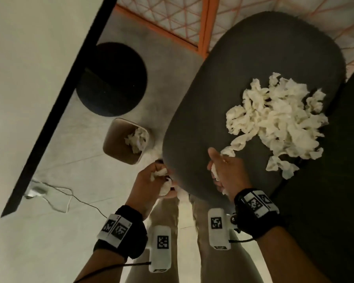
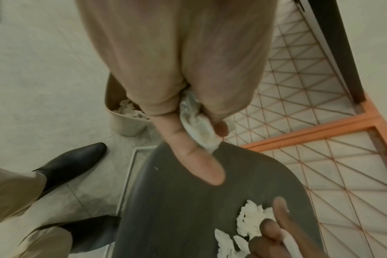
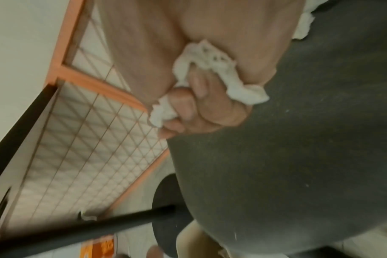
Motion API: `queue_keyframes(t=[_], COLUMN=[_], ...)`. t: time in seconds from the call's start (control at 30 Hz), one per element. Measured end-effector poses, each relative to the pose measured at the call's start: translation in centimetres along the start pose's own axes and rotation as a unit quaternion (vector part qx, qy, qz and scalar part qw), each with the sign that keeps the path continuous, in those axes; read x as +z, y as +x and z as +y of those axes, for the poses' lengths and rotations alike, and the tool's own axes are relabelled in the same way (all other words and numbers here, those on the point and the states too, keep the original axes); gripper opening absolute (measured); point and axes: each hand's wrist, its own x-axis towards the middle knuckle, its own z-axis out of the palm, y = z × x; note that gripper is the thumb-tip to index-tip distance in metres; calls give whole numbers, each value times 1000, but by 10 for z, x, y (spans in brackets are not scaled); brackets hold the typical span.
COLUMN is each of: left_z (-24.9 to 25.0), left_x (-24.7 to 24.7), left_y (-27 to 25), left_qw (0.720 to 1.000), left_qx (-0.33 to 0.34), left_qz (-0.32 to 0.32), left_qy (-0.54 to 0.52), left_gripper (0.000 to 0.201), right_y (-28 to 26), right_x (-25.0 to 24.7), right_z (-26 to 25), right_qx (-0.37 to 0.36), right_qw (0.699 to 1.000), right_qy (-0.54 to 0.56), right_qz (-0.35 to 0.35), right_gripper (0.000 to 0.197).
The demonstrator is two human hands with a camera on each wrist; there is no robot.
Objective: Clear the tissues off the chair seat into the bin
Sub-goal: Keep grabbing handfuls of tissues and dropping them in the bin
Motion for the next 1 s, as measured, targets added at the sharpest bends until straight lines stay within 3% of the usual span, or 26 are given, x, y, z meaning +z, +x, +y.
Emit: queue_keyframes(t=[0.17,0.27,0.33,0.47,0.63,0.7,0.8,0.9,1.0], left_z=[-26,-36,-43,-61,-85,-95,-111,-123,-131], left_x=[-29,-47,-59,-88,-117,-125,-133,-138,-145], left_y=[-13,-14,-13,-4,18,35,64,92,117], left_qw=[997,994,994,995,989,992,993,989,982], left_qx=[-7,-21,-19,-28,-63,-65,-79,-82,-92], left_qz=[61,91,81,72,55,74,83,108,128], left_qy=[-40,-47,-68,-64,-120,-80,-6,62,106], left_gripper=[15,12,18,24,25,23,14,50,62], right_y=[4,7,7,8,9,15,37,59,79], right_x=[52,81,99,124,161,176,196,218,242], right_z=[11,19,24,28,29,28,35,42,41], right_qx=[-57,-102,-95,-97,-44,-46,-74,-113,-114], right_qw=[994,981,973,959,973,969,953,928,917], right_qy=[-94,-151,-182,-219,-120,-149,-242,-324,-362], right_qz=[-16,-61,-101,-149,-191,-189,-166,-142,-120], right_gripper=[55,32,20,23,16,7,18,40,62])
